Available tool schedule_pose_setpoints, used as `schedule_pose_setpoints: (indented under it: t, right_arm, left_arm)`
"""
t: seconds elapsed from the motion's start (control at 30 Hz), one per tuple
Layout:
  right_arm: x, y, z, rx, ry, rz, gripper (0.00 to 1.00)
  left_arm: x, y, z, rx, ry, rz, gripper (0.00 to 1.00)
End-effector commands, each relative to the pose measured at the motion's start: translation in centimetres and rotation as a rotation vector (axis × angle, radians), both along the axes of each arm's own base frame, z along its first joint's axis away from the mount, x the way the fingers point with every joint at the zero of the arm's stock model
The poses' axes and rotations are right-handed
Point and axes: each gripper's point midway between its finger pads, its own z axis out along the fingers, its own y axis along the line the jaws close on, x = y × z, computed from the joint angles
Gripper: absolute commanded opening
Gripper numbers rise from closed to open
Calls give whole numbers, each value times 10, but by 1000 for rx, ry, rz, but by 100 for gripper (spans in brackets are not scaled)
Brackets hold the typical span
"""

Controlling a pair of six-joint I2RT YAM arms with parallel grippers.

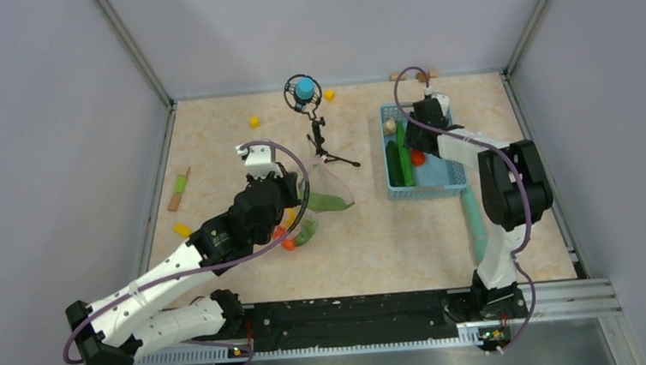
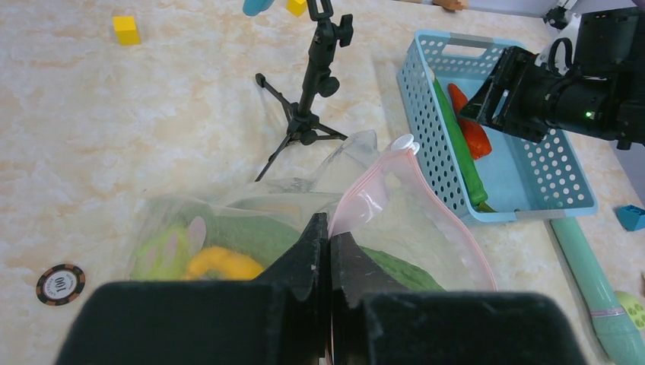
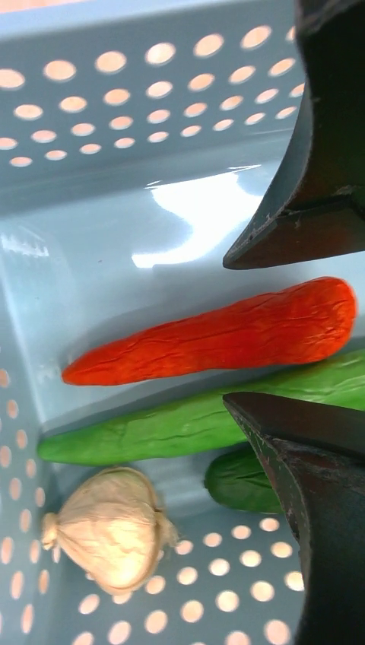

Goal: Place the food in the zip-top bag and seal the zipper
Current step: Pick up the fake vegetable from the bin.

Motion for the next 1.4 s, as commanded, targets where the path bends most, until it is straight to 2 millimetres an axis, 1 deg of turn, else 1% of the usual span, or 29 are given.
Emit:
schedule_pose_setpoints:
  t: [0.0, 0.17, 0.3, 0.4, 0.53, 0.6, 0.67, 0.7, 0.83, 0.9, 0.97, 1.03, 1.13, 1.17, 1.23, 1.33, 1.37]
  right_arm:
    - [28, -8, 8, -25, -46, -52, 59]
    - [31, -12, -13, -49, -2, -85, 57]
    - [32, -10, -22, -40, 17, -81, 49]
    - [32, -10, -21, -43, 15, -76, 44]
    - [31, -10, -11, -38, -12, -72, 26]
    - [28, -13, -1, -41, -35, -81, 20]
    - [24, -18, 15, -47, -81, -98, 12]
    - [22, -21, 26, -48, -115, -106, 10]
    - [11, -25, 86, -19, -285, -112, 2]
    - [-1, -26, 111, 11, -370, -99, 0]
    - [-9, -23, 144, 54, -486, -77, 0]
    - [-20, -19, 172, 95, -578, -45, 0]
    - [-43, -13, 211, 140, -709, -29, 0]
    - [-51, -9, 222, 150, -746, -13, 0]
    - [-67, 8, 249, 171, -825, 52, 0]
    - [-95, 49, 281, 225, -920, 211, 0]
    - [-104, 64, 288, 248, -948, 271, 0]
  left_arm:
    - [2, 0, 19, -82, -53, 9, 0]
    - [2, 1, 17, -88, -54, 11, 0]
    - [1, 0, 16, -93, -47, 8, 0]
    - [1, 1, 15, -94, -43, 12, 0]
    - [0, 1, 15, -101, -41, 13, 0]
    - [1, 4, 16, -95, -41, 25, 0]
    - [0, 11, 16, -88, -39, 50, 0]
    - [-1, 13, 16, -87, -38, 54, 0]
    - [-4, 17, 18, -111, -33, 58, 0]
    - [-6, 16, 18, -127, -32, 53, 0]
    - [-7, 15, 20, -138, -31, 44, 0]
    - [-7, 11, 22, -142, -27, 28, 0]
    - [-6, 6, 23, -142, -15, 15, 0]
    - [-5, 5, 23, -136, -9, 18, 0]
    - [-4, 1, 24, -129, 3, 13, 0]
    - [-3, -7, 25, -127, 19, -13, 0]
    - [-3, -10, 25, -127, 24, -21, 0]
